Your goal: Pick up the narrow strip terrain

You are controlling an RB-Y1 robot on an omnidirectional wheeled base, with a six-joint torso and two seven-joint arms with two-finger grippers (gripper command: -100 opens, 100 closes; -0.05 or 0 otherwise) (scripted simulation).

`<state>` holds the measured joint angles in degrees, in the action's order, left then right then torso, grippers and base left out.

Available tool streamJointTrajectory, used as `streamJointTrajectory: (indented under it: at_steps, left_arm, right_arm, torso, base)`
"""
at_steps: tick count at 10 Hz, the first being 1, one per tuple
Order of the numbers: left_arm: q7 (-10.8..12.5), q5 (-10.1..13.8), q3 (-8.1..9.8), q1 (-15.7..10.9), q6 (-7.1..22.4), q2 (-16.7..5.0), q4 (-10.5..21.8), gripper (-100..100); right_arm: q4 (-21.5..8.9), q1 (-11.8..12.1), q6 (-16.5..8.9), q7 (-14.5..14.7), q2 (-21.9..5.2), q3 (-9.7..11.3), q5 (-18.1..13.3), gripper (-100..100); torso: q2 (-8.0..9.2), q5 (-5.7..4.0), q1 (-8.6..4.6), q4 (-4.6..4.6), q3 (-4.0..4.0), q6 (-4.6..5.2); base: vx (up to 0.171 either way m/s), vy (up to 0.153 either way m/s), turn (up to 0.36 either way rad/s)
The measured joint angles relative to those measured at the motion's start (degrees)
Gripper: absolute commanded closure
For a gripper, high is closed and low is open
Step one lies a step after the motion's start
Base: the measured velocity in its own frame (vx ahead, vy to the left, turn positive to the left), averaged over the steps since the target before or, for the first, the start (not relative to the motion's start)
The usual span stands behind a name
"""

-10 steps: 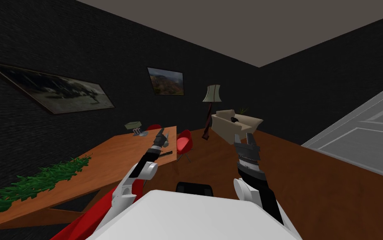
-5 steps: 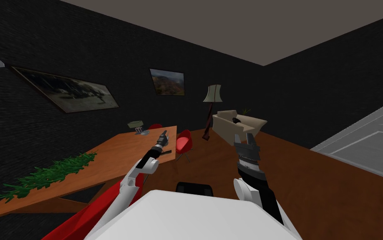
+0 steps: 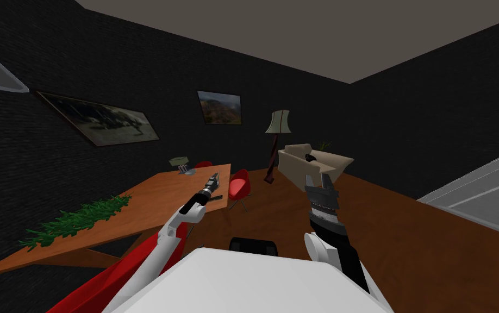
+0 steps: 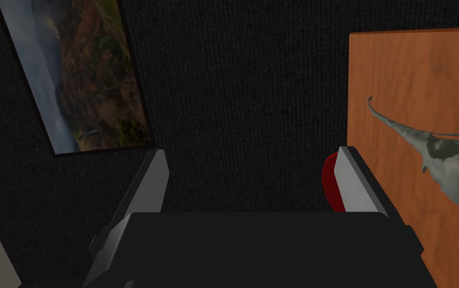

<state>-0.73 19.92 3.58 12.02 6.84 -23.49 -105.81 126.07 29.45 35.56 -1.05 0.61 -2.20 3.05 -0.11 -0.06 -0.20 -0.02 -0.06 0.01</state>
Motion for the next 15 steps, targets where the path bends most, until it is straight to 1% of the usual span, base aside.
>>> streamJointTrajectory:
  at_steps: [1,2,4,5,6,7,8,9,10,11,12,13,14,15]
  left_arm:
    - [-0.38,1.23,0.14,-0.95,1.67,-1.13,1.49,-100]
    - [-0.77,1.70,0.06,-1.38,2.85,-1.37,2.86,-100]
    - [-1.82,2.88,0.14,-3.08,6.06,-1.90,5.69,-100]
    - [-2.18,4.24,0.12,-3.67,7.51,-3.14,7.34,-100]
    - [-2.36,4.95,0.35,-3.91,9.11,-3.77,8.18,-100]
    - [-2.86,5.80,0.28,-4.83,10.69,-4.27,9.71,-100]
    - [-3.35,5.89,0.20,-5.53,11.89,-4.06,11.48,-100]
    - [-3.85,6.99,0.12,-6.56,13.24,-4.94,13.51,-100]
    - [-4.19,7.53,0.02,-7.84,14.48,-5.33,16.00,-100]
    - [-4.55,8.46,0.21,-8.21,16.17,-6.09,17.68,-100]
    - [-4.76,8.62,0.46,-7.91,17.88,-6.12,17.91,-100]
    - [-5.23,9.51,0.34,-8.77,19.39,-6.71,19.68,-100]
    - [-5.56,10.19,0.35,-8.88,20.66,-7.23,20.82,-100]
    - [-6.08,10.96,0.22,-9.57,21.82,-7.65,22.76,-100]
  right_arm:
    - [0.00,0.01,0.00,0.00,0.00,0.00,0.00,0]
    - [0.00,0.00,0.00,0.00,0.00,0.00,0.00,0]
    - [0.00,0.00,0.00,0.00,0.00,0.00,0.00,0]
    - [0.00,0.01,0.00,0.00,0.00,0.00,0.00,0]
    - [0.00,0.00,0.00,0.00,0.00,0.00,0.00,0]
    - [0.00,0.01,0.00,0.00,0.00,0.00,0.00,0]
    - [0.00,0.00,0.00,0.00,0.00,0.00,0.00,0]
    - [0.00,0.01,0.00,0.00,0.00,0.00,0.00,0]
    - [0.00,0.00,0.00,0.00,0.00,0.00,0.00,0]
    - [0.00,0.01,0.00,0.00,0.00,0.00,0.00,0]
    - [0.00,0.00,0.00,0.00,0.00,0.00,0.00,0]
    - [0.00,0.01,0.00,0.00,0.00,0.00,0.00,0]
    - [0.00,0.00,0.00,0.00,0.00,0.00,0.00,0]
    - [0.00,0.01,0.00,0.00,0.00,0.00,0.00,0]
  torso:
    - [-0.05,0.00,0.01,-0.01,-0.02,-0.02]
    - [-0.06,0.01,0.01,-0.02,-0.03,0.00]
    - [-0.03,0.00,-0.01,-0.01,-0.02,0.00]
    - [-0.07,0.00,0.02,-0.01,-0.04,-0.02]
    - [-0.06,0.01,0.06,-0.01,-0.04,0.00]
    - [-0.13,0.02,0.07,-0.02,-0.07,-0.01]
    - [-0.12,0.02,0.06,-0.03,-0.07,0.00]
    - [-0.14,0.01,0.06,-0.03,-0.08,-0.01]
    - [-0.12,0.02,0.09,-0.03,-0.07,0.00]
    - [-0.14,0.02,0.07,-0.03,-0.08,-0.02]
    - [-0.13,0.02,0.08,-0.03,-0.08,-0.01]
    - [-0.18,0.02,0.08,-0.04,-0.10,-0.01]
    - [-0.16,0.02,0.10,-0.04,-0.09,0.00]
    - [-0.19,0.03,0.12,-0.04,-0.11,-0.01]
  base:
    - [0.031,-0.056,0.038]
    - [0.029,-0.072,0.056]
    - [0.027,-0.058,0.064]
    - [0.030,-0.043,0.036]
    - [0.051,-0.041,0.077]
    - [0.045,-0.043,0.029]
    - [0.046,-0.048,0.053]
    - [0.039,-0.037,0.038]
    - [0.053,-0.046,0.052]
    - [0.050,-0.041,0.038]
    - [0.062,-0.042,0.066]
    - [0.056,-0.036,0.026]
    - [0.062,-0.032,0.046]
    - [0.055,-0.019,0.031]
